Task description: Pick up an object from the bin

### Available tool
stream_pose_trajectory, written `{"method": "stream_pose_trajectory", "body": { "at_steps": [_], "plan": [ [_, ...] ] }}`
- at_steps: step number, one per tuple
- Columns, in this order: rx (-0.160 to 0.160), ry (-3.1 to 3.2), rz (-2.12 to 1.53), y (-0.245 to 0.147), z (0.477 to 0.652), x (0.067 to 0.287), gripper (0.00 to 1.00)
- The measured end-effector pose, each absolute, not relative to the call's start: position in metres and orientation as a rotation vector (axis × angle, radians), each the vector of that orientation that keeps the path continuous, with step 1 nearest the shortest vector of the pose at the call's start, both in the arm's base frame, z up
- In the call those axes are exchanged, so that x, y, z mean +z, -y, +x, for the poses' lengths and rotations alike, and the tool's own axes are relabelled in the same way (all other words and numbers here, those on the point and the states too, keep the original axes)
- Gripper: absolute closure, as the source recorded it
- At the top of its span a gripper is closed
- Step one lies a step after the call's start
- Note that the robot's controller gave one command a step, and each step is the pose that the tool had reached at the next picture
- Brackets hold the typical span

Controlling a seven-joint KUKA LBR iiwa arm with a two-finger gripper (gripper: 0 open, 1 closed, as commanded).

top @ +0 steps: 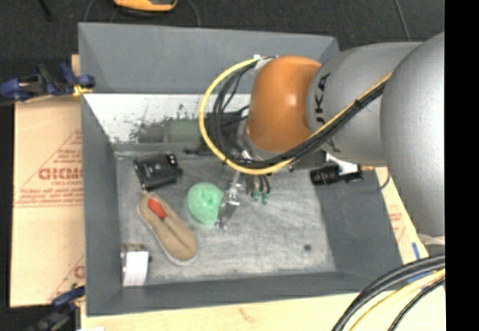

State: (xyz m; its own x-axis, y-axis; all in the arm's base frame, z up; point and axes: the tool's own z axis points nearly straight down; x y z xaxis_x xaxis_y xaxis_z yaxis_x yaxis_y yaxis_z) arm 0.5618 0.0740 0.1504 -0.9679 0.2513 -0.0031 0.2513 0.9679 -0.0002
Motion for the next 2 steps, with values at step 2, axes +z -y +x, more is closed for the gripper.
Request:
{"method": "stream_pose_trajectory", "body": {
  "at_steps": [2],
  "plan": [
    [0.004,-3.105,0.404,-0.1086,0.5944,0.0736,1.00]
  ]
}}
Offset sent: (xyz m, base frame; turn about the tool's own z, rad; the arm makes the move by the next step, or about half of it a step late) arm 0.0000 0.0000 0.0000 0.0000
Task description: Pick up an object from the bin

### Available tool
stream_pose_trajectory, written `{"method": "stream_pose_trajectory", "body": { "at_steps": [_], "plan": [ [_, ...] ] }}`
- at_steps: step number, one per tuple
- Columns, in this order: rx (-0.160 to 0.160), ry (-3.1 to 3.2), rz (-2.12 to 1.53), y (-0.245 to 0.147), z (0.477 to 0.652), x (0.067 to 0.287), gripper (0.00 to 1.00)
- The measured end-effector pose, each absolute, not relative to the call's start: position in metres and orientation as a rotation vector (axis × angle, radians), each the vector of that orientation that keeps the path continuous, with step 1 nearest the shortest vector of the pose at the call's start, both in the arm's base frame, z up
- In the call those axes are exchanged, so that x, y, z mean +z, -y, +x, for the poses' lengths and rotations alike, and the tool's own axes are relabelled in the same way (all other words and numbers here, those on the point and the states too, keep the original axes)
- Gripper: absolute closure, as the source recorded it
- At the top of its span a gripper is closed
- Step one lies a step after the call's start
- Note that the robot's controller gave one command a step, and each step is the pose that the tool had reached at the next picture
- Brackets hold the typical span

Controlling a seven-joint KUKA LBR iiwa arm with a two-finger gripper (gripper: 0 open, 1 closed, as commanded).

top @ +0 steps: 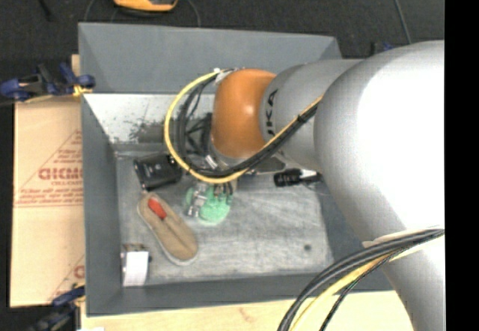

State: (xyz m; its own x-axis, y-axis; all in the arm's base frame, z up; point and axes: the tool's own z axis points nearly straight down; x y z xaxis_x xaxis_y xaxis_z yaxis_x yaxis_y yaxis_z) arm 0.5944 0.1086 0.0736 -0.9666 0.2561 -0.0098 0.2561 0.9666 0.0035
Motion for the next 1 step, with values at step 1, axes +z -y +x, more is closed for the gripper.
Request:
{"method": "stream_pose_trajectory", "body": {
  "at_steps": [1],
  "plan": [
    [0.003,-3.105,0.403,-0.1086,0.5944,0.0736,1.00]
  ]
}}
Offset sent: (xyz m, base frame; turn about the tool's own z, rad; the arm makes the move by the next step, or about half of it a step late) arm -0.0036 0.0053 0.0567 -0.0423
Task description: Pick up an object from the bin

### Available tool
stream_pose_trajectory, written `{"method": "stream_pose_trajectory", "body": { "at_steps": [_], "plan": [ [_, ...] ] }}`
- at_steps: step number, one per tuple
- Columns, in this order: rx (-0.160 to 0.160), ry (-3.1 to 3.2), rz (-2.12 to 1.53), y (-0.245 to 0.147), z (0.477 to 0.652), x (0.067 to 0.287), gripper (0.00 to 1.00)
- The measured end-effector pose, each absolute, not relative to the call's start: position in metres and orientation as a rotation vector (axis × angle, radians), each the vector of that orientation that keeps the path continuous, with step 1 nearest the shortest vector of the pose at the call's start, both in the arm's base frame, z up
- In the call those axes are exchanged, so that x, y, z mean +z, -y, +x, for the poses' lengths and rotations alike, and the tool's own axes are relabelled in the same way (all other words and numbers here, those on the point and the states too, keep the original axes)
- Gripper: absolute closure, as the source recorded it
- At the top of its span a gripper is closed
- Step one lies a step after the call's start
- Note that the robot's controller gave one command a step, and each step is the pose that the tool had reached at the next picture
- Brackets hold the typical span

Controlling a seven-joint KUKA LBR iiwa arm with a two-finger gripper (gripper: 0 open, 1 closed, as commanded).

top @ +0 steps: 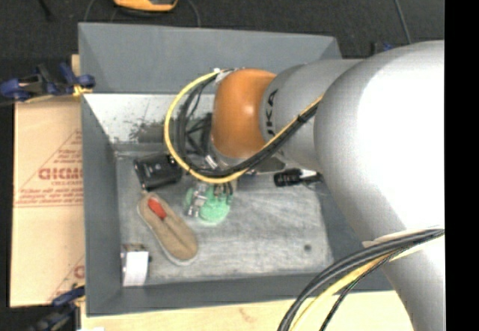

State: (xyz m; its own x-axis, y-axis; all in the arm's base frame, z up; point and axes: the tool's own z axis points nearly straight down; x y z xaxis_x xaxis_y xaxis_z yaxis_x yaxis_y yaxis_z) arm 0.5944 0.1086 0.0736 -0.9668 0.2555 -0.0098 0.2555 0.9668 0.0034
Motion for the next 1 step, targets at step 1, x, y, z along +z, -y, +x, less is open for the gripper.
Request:
{"method": "stream_pose_trajectory", "body": {
  "at_steps": [1],
  "plan": [
    [-0.001,-3.120,0.339,-0.1121,0.5922,0.1311,1.00]
  ]
}}
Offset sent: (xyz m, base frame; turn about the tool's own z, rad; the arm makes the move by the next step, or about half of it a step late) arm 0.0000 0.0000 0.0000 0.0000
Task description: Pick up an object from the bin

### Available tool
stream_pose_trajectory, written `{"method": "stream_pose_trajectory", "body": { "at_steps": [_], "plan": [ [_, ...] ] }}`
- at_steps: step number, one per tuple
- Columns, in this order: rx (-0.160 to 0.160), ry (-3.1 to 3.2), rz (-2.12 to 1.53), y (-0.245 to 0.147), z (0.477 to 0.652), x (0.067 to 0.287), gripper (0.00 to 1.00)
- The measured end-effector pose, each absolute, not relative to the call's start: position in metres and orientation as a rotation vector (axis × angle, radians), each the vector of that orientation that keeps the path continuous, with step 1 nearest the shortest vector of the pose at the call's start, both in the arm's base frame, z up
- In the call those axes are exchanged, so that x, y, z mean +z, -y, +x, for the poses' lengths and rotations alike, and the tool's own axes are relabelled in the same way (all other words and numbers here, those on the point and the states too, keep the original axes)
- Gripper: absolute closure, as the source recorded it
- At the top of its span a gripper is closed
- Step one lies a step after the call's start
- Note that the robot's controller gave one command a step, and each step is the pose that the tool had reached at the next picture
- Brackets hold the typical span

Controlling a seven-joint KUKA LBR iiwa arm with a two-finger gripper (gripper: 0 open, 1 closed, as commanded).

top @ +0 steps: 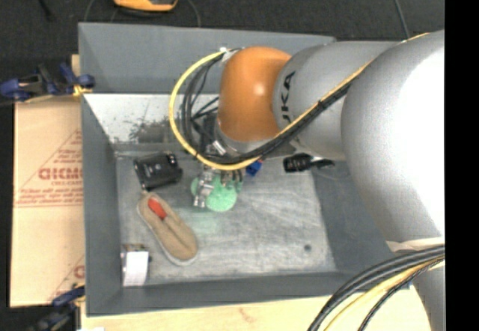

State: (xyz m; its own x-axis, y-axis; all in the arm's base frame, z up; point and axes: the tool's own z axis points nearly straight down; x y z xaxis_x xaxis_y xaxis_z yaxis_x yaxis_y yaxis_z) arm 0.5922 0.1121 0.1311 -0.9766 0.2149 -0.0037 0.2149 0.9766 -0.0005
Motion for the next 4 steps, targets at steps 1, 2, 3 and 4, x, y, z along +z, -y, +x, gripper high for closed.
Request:
{"method": "stream_pose_trajectory", "body": {
  "at_steps": [1,2,3,4],
  "plan": [
    [-0.001,-3.120,0.339,-0.112,0.592,0.131,1.00],
    [-0.003,-3.134,0.276,-0.096,0.605,0.171,1.00],
    [0.003,-3.114,0.223,-0.061,0.601,0.164,1.00],
    [-0.005,-3.151,0.106,-0.049,0.597,0.170,1.00]
  ]
}}
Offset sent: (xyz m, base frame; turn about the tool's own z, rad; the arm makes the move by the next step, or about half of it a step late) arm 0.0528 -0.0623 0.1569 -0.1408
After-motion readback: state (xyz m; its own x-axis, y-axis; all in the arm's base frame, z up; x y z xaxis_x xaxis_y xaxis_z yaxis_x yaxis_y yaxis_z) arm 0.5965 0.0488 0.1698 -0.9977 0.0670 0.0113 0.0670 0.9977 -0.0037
